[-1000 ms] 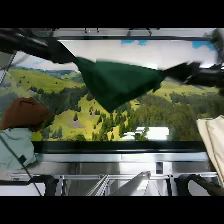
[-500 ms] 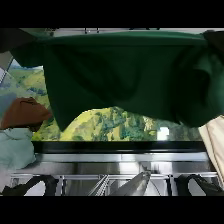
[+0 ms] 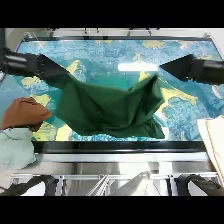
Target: Fold the shirts.
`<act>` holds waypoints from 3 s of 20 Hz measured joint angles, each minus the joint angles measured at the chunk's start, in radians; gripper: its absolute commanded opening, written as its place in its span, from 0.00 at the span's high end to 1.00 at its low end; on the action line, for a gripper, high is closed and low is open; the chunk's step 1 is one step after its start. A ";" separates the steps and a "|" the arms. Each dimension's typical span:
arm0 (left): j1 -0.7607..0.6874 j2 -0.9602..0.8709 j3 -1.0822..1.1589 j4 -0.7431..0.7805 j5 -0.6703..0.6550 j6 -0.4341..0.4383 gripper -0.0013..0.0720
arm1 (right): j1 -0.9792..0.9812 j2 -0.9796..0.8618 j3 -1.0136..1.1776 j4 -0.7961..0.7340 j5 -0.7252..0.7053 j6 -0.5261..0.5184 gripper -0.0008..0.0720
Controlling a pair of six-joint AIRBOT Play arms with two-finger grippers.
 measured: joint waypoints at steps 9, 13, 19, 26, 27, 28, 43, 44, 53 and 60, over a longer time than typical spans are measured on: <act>0.212 -0.218 -0.105 0.034 -0.220 -0.052 0.27 | -0.193 0.016 -0.144 -0.414 0.215 0.139 0.36; 0.275 -0.244 -0.276 0.170 -0.163 -0.044 0.27 | -0.223 0.064 -0.401 -0.485 0.133 0.158 0.36; 0.283 -0.352 -0.410 0.283 -0.044 -0.029 0.27 | -0.216 -0.054 -0.622 -0.497 -0.069 0.122 0.36; 0.191 -0.513 -0.333 0.349 -0.010 -0.026 0.34 | -0.104 -0.290 -0.634 -0.296 -0.113 -0.023 0.37; 0.172 -0.531 -0.308 0.352 -0.010 -0.031 0.67 | -0.093 -0.308 -0.626 -0.271 -0.113 -0.045 0.59; 0.154 -0.547 -0.283 0.357 -0.005 -0.037 0.98 | -0.084 -0.320 -0.616 -0.261 -0.131 -0.061 0.93; 0.083 -0.025 -0.056 0.094 -0.092 0.009 0.94 | -0.235 0.051 -0.228 0.496 0.323 -0.112 0.95; 0.115 0.064 -0.025 0.063 -0.067 0.012 0.94 | -0.279 0.095 -0.187 0.591 0.341 -0.114 0.95; 0.555 0.640 0.171 -0.025 0.308 0.117 0.94 | -0.515 0.397 0.037 0.809 0.188 -0.237 0.95; 0.386 0.349 0.185 -0.005 0.307 0.189 0.94 | -0.283 0.251 0.028 0.420 -0.084 -0.280 0.95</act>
